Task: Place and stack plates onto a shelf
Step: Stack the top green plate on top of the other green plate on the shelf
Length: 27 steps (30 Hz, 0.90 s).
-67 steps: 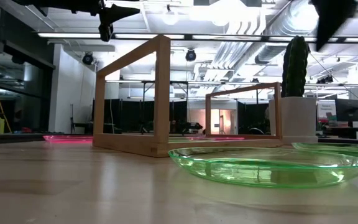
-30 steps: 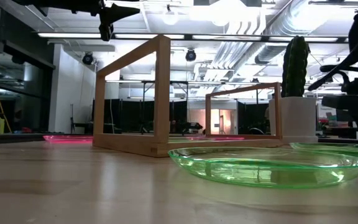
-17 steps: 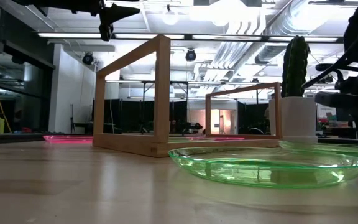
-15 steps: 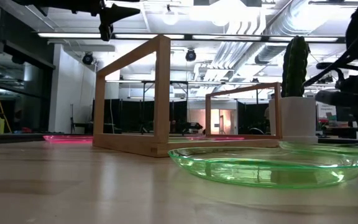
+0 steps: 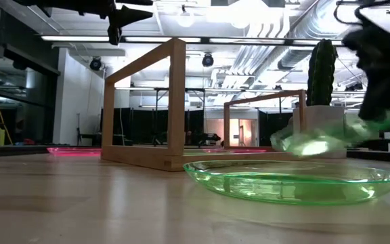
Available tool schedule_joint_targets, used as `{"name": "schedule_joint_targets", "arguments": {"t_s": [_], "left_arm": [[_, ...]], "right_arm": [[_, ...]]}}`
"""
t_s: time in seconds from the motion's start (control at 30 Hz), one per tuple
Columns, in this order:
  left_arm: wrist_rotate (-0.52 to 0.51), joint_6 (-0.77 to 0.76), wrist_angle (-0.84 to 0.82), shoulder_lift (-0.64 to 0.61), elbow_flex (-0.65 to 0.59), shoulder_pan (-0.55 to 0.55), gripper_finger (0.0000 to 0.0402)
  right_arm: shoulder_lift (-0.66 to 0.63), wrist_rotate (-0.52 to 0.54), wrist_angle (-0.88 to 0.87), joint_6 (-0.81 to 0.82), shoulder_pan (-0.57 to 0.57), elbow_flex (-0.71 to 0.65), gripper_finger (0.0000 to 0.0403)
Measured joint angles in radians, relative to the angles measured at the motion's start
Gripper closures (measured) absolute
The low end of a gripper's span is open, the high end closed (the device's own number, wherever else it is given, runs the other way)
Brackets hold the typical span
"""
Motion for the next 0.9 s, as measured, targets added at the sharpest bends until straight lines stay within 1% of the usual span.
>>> {"name": "schedule_joint_targets", "arguments": {"t_s": [0.17,0.3,0.53,0.9], "left_arm": [[-0.005,0.013,0.0,0.0,0.0,0.0,0.0293],[-0.005,0.025,0.0,0.0,0.0,0.0,0.0293],[-0.005,0.027,0.0,0.0,0.0,0.0,0.0293],[-0.005,0.028,0.0,0.0,0.0,0.0,0.0293]], "right_arm": [[-0.083,0.025,0.109,-0.132,0.001,0.0,0.0403],[-0.1,0.042,0.211,-0.206,-0.01,0.0,0.0403],[-0.066,0.046,0.337,-0.246,-0.051,0.001,0.0403],[0.02,0.044,0.605,-0.4,-0.156,0.001,0.0403]]}}
